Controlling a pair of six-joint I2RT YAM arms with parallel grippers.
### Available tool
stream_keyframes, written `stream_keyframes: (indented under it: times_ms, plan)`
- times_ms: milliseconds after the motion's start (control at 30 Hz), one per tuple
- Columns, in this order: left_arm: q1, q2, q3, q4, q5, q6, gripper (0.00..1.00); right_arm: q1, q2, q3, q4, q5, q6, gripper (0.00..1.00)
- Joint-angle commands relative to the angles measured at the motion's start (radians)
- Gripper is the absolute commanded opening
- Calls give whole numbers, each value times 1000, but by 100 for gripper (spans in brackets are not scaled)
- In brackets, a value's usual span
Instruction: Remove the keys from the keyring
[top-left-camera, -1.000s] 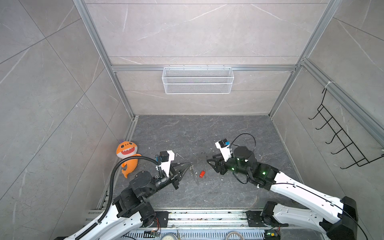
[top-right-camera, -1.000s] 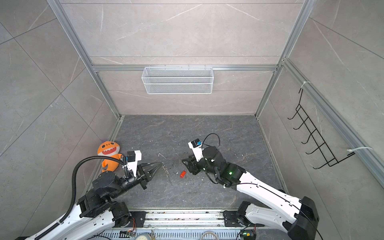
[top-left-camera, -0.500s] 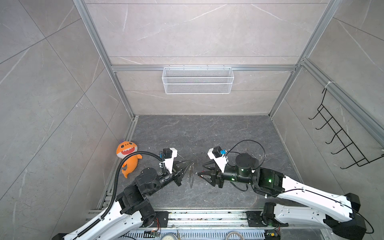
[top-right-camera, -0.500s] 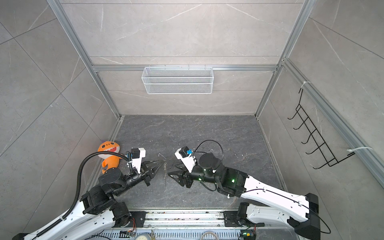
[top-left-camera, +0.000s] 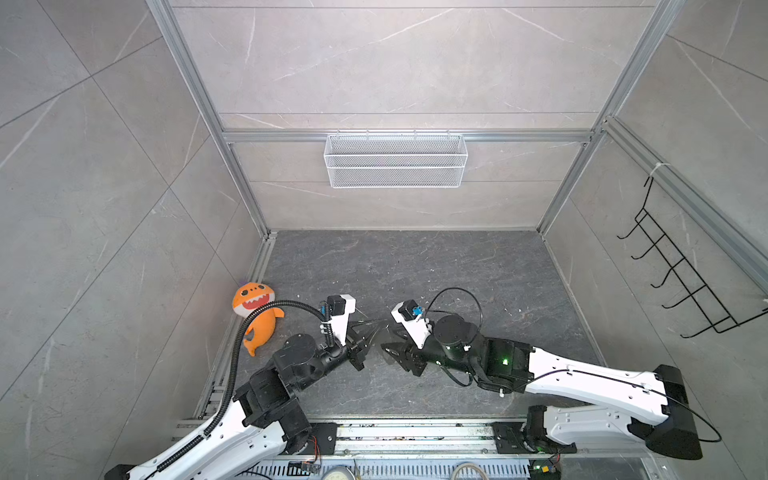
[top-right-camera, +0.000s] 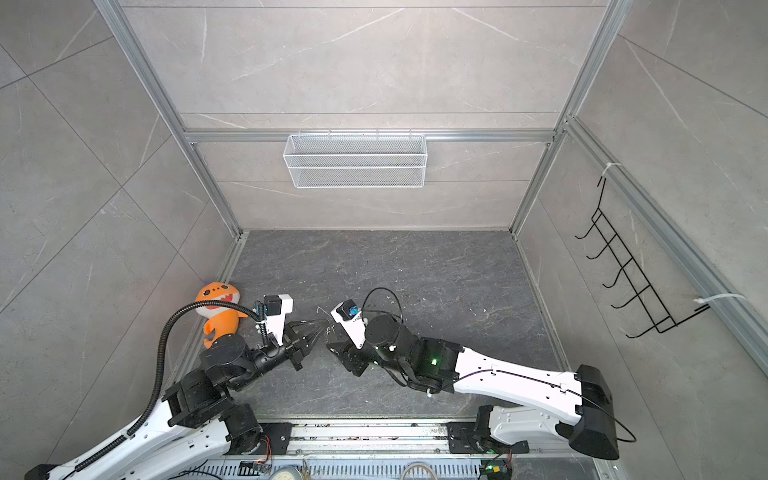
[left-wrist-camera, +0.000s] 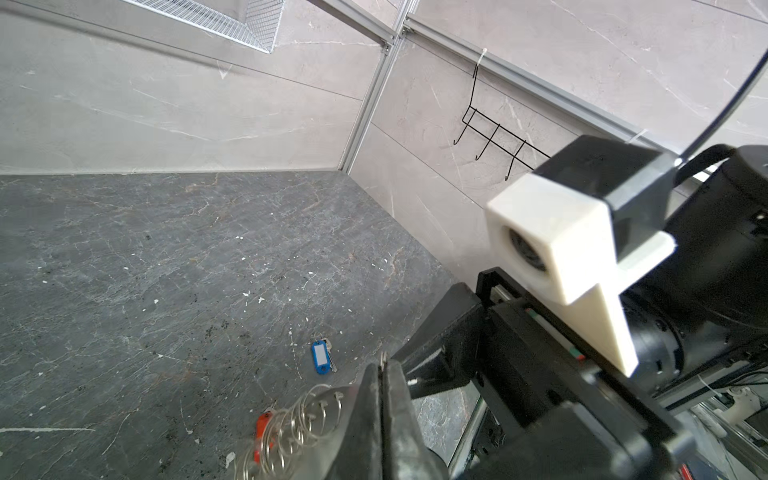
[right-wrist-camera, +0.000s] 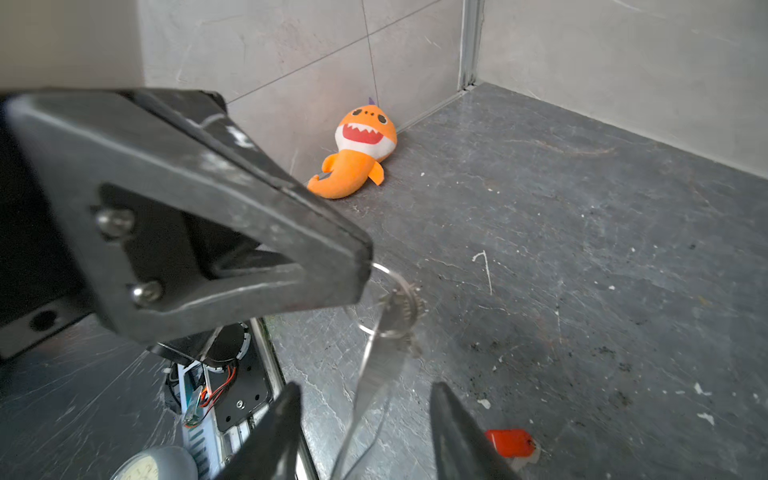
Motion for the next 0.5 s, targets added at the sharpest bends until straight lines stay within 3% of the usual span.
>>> stream_keyframes:
  times_ms: [0, 200, 233, 300, 400, 433, 467]
  plan:
    - [-2, -13, 46, 66, 3, -16, 0, 5, 2, 28, -20, 58, -3, 36]
    - [-2, -17, 46, 61, 5, -21, 2, 5, -1, 16, -15, 60, -11, 6]
    - [-2, -17, 47, 58, 0, -24, 12, 2, -1, 16, -15, 53, -12, 3]
    - [-2, -20, 51, 49, -7, -24, 43, -12, -1, 16, -23, 32, -12, 0]
    - [-3, -38, 56, 33, -33, -22, 66, -54, 1, 8, -23, -36, 5, 0]
    - [-2, -46, 56, 31, -40, -18, 79, -69, 3, 8, -23, -57, 7, 0]
    - [-2, -57, 59, 29, -51, -12, 100, -81, 7, 7, -27, -75, 11, 0]
